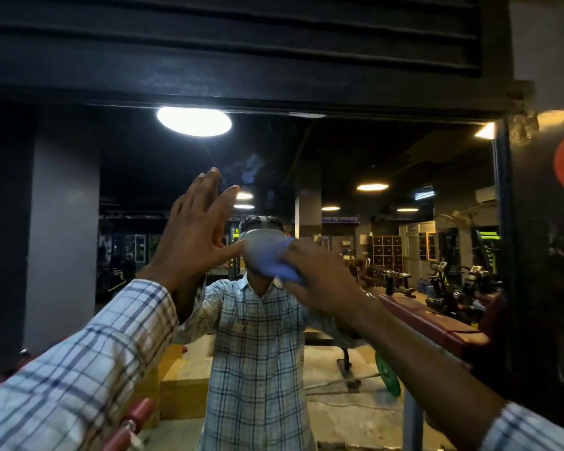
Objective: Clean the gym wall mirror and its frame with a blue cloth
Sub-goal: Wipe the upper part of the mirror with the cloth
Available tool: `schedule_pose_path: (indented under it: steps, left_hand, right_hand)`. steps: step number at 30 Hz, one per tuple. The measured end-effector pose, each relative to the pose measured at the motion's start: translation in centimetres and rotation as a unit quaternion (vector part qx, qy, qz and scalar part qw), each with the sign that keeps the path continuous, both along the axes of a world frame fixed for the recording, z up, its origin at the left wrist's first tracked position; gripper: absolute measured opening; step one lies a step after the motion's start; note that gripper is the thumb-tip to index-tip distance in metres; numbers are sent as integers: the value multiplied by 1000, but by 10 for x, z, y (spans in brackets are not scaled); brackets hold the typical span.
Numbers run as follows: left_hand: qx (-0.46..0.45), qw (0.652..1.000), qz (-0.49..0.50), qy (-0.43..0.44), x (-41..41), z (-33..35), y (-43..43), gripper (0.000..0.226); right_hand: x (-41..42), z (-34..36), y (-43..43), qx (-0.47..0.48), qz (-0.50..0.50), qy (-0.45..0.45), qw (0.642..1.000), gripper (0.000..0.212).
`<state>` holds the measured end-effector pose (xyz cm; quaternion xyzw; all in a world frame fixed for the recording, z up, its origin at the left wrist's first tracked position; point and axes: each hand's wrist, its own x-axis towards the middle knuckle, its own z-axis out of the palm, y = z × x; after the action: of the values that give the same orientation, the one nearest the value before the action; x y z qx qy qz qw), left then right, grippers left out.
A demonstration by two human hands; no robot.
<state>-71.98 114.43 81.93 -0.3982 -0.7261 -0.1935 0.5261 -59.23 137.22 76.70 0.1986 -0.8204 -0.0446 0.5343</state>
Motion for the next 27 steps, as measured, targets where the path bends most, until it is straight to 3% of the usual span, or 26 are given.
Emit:
schedule_pose_path:
  steps: [1,2,4,6,7,8,10,11,12,14,16,17,18,20,21,22,24,26,27]
  left_hand:
    - [-4,1000,0,1,-1,1,-3,104]
    - [-9,1000,0,2,-2,2,-6,103]
    - [-10,1000,2,6,-4,1,-12,101]
    - [-2,1000,2,4,-5,-2,-16,99]
    - [0,1000,2,3,-6,-2,-17,99]
    - [-1,1000,4,3,-7,-3,-17,98]
    - [-9,1000,3,5,-9,-2,-19,98]
    - [-10,1000,1,4,-10,-1,-21,99]
    - [-11,1000,-1,2,-10,-1,-22,99]
    - [-14,1000,-5,-4,-12,-2,-24,99]
    - [-12,1000,-2,-2,-12,-3,-25,98]
    - [-10,1000,0,0,-12,-3,-24,98]
    - [-8,1000,0,-1,-11,-3,-23,98]
    - [-8,1000,-4,-5,-10,-3,-23,99]
    - [-5,1000,-2,-5,-10,-2,-24,99]
    - [-2,1000,3,-3,-11,-2,-26,100]
    - [3,1000,17,0,-13,-3,-32,101]
    - [2,1000,25,-5,-18,-4,-39,102]
    - [-1,1000,27,-7,-19,-4,-41,103]
  right_hand:
    - [-1,4,1,77,-15,-40,996,34]
    - [-2,15,4,75,-21,-29,997,35]
    - [-4,40,11,-100,-16,94,990,36]
    - [-3,53,9,-303,16,207,930,34]
    - [-6,53,2,-326,40,210,921,32]
    - [-10,49,-8,-279,40,184,942,30]
    - [-17,33,-22,-61,34,54,996,26]
    - [-19,29,-20,30,22,-5,999,26]
    - [-17,35,-15,61,11,-24,998,28]
    - [-15,58,-2,-50,6,64,997,31]
    - [-10,78,3,-261,13,172,950,32]
    - [-13,81,1,-308,24,195,931,32]
    - [-17,81,-6,-284,32,187,940,32]
    - [-29,71,-21,-82,17,80,993,32]
    - [-32,67,-22,4,-3,26,1000,34]
    - [-32,70,-22,24,-14,10,1000,34]
    - [-28,89,-19,-81,-11,89,993,33]
    - [-21,110,-20,-251,4,172,953,34]
    - [-22,114,-23,-289,18,180,940,35]
